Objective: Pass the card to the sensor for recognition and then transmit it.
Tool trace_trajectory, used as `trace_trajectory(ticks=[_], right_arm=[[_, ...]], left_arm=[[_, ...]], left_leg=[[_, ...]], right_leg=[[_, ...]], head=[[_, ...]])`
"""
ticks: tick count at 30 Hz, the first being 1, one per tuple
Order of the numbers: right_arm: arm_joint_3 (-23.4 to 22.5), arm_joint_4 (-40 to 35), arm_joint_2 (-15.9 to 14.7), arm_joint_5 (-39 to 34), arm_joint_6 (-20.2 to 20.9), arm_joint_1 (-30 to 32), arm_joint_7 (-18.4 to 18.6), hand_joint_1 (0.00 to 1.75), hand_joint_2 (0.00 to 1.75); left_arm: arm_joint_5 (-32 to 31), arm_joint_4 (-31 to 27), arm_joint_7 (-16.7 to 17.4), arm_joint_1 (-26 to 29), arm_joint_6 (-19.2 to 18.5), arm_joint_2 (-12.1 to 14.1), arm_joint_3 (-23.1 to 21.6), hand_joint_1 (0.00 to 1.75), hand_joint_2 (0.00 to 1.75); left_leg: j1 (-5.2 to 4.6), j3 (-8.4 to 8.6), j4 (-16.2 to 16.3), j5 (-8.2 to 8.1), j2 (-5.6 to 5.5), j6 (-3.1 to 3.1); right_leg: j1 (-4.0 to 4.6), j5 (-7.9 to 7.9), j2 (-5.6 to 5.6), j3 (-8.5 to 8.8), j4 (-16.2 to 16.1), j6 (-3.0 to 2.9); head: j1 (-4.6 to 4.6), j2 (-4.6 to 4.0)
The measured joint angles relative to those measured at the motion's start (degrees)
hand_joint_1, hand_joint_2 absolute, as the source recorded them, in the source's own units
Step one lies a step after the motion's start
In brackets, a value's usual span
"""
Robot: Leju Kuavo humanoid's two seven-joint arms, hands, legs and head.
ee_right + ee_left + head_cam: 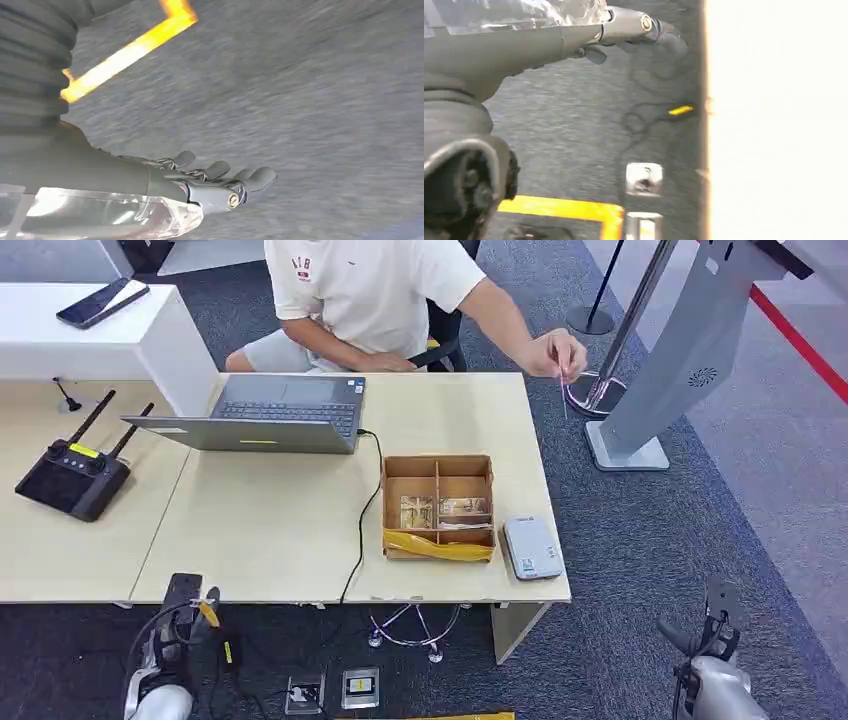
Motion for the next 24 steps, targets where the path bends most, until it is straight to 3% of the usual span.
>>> trace_trajectory(ticks=[7,8,10,13,16,21,24], right_arm=[[1.05,-5.09,-0.04,-1.95,-2.01,-6.34,-2.12,0.00,1.75],[1.05,-5.66,-0.09,-2.23,-2.25,-7.19,-2.40,0.00,1.75],[1.44,-6.81,0.00,-2.84,-2.64,-9.34,-3.10,0.00,1.75],[2.49,-8.57,0.42,-3.61,-3.06,-11.99,-3.91,0.00,1.75],[2.78,-10.44,-0.09,-4.28,-4.08,-12.65,-4.04,0.00,1.75],[3.13,-13.44,-1.55,-4.83,-5.16,-12.67,-3.78,0.00,1.75],[3.32,-15.56,-2.95,-4.92,-5.88,-12.41,-3.56,0.00,1.75]], left_arm=[[-5.34,-7.56,2.01,-0.69,-3.10,-0.90,1.40,0.00,0.00],[-6.32,-8.37,2.01,-0.72,-3.48,-1.09,1.77,0.00,0.00],[-9.46,-11.22,1.77,-3.61,-4.52,-1.18,2.03,0.00,0.00],[-12.94,-15.28,1.73,-6.37,-5.75,-1.64,3.87,0.00,0.00],[-15.25,-19.11,1.79,-4.84,-7.12,-1.99,6.01,0.00,0.00],[-18.51,-25.81,3.21,0.14,-9.14,-3.83,7.17,0.00,0.00],[-19.23,-26.29,4.68,4.12,-8.87,-4.52,8.07,0.00,0.00]], left_leg=[[-0.01,-1.09,0.12,0.73,-1.01,0.16],[-0.01,-1.34,0.14,0.92,-1.23,0.25],[0.01,-1.88,0.19,1.20,-1.79,0.25],[-0.01,-1.86,0.14,1.39,-1.48,0.15],[-0.01,-1.74,0.17,1.37,-0.77,0.13],[-0.07,-1.79,0.18,1.32,-0.67,0.15],[-0.07,-1.86,0.18,1.27,-0.59,0.13]], right_leg=[[0.02,0.27,-1.00,-0.84,-0.03,0.18],[0.02,0.35,-1.29,-1.01,-0.03,0.25],[0.04,0.59,-1.88,-1.28,-0.02,0.22],[0.02,0.98,-1.58,-1.29,0.01,0.06],[0.01,1.16,-0.81,-1.42,0.01,0.07],[-0.04,1.18,-0.77,-1.50,-0.03,0.08],[-0.05,1.16,-0.67,-1.65,-0.05,0.09]], head=[[-0.11,0.00],[0.20,-0.02],[0.11,-0.02],[0.09,-0.04],[0.09,-0.04],[0.09,-0.04],[0.09,-0.04]])
